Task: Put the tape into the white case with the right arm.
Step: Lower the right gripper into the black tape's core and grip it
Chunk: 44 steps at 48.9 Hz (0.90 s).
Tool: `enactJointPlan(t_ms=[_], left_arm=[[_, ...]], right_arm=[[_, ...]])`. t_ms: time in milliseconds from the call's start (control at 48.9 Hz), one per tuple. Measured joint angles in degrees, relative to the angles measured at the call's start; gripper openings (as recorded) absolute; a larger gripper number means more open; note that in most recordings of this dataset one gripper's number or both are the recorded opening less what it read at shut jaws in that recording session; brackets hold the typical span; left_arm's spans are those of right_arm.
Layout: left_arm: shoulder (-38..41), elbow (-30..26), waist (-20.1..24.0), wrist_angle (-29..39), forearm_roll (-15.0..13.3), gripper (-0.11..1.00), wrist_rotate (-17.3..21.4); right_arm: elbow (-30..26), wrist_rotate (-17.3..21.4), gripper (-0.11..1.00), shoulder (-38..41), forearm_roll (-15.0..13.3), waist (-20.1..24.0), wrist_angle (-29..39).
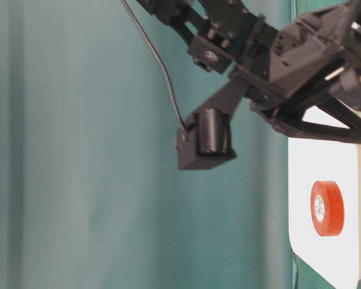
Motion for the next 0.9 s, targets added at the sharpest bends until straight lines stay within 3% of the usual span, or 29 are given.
enactJointPlan(t_ms=[511, 552, 756, 817, 899], left_arm=[[-0.1, 0.0, 0.0, 0.0, 0.0, 0.00, 0.1], [0.0, 0.0, 0.1, 0.0, 0.0, 0.00, 0.1], [0.0, 0.0, 0.0, 0.0, 0.0, 0.00, 0.0], [0.0, 0.0, 0.0, 0.0, 0.0, 0.00, 0.1], [0.0, 0.0, 0.0, 0.0, 0.0, 0.00, 0.1]], right_arm=[[-1.7, 0.0, 0.65, 2.3, 0.0, 0.0, -0.1], [-1.7, 0.0, 0.61, 2.3, 0.0, 0.0, -0.1], [-1.7, -0.2, 0.07, 2.3, 0.0, 0.4, 0.3], [-1.7, -0.4, 0.00, 2.3, 0.0, 0.5, 0.4], [-1.8, -0.4, 0.00, 2.3, 0.0, 0.5, 0.6]])
